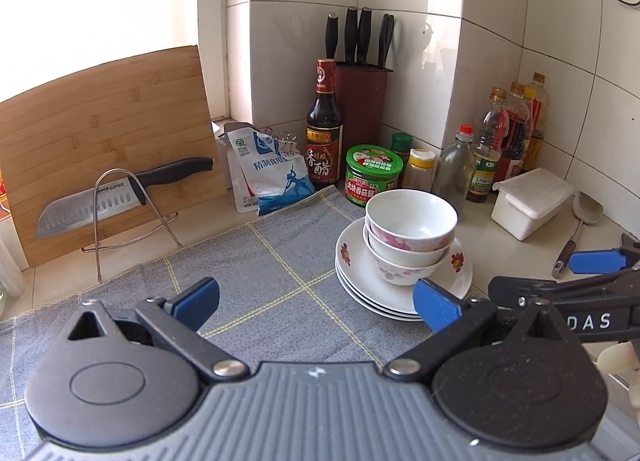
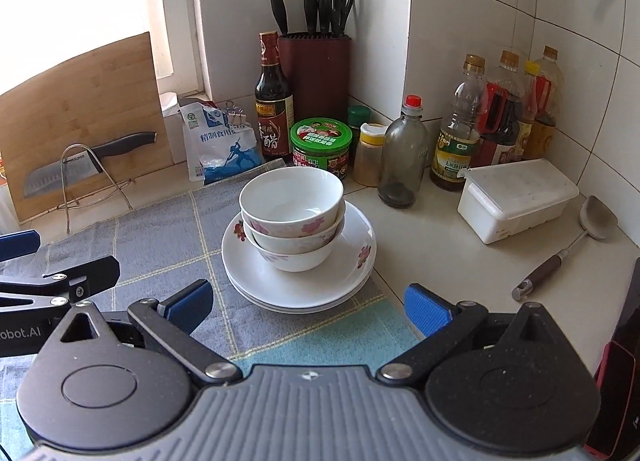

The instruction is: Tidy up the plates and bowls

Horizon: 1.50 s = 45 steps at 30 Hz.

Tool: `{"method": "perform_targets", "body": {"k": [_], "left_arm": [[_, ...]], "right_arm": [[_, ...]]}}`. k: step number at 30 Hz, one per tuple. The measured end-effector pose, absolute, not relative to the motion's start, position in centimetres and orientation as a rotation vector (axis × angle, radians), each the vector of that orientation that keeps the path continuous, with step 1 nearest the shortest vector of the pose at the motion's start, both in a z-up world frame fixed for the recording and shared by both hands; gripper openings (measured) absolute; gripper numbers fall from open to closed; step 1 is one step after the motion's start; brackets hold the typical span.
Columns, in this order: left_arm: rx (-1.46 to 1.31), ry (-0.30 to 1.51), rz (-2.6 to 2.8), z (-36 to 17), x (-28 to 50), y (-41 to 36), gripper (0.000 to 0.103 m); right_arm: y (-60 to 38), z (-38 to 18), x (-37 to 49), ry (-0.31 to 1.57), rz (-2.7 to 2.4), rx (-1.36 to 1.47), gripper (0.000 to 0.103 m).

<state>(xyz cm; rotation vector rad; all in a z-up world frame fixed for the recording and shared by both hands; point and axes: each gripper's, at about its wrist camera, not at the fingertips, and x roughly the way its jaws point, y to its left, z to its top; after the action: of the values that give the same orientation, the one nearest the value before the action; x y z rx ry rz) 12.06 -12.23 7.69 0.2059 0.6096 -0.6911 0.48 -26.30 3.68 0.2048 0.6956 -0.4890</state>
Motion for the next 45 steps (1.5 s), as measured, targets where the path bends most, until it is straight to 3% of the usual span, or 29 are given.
{"method": "perform_targets", "body": {"k": [45], "left_arm": [[0.204, 0.602, -0.699, 8.21, 12.03, -13.02, 0.102]], "right_arm": [[-26.89, 3.99, 0.21, 0.690, -0.509, 0.194, 0.103]]}}
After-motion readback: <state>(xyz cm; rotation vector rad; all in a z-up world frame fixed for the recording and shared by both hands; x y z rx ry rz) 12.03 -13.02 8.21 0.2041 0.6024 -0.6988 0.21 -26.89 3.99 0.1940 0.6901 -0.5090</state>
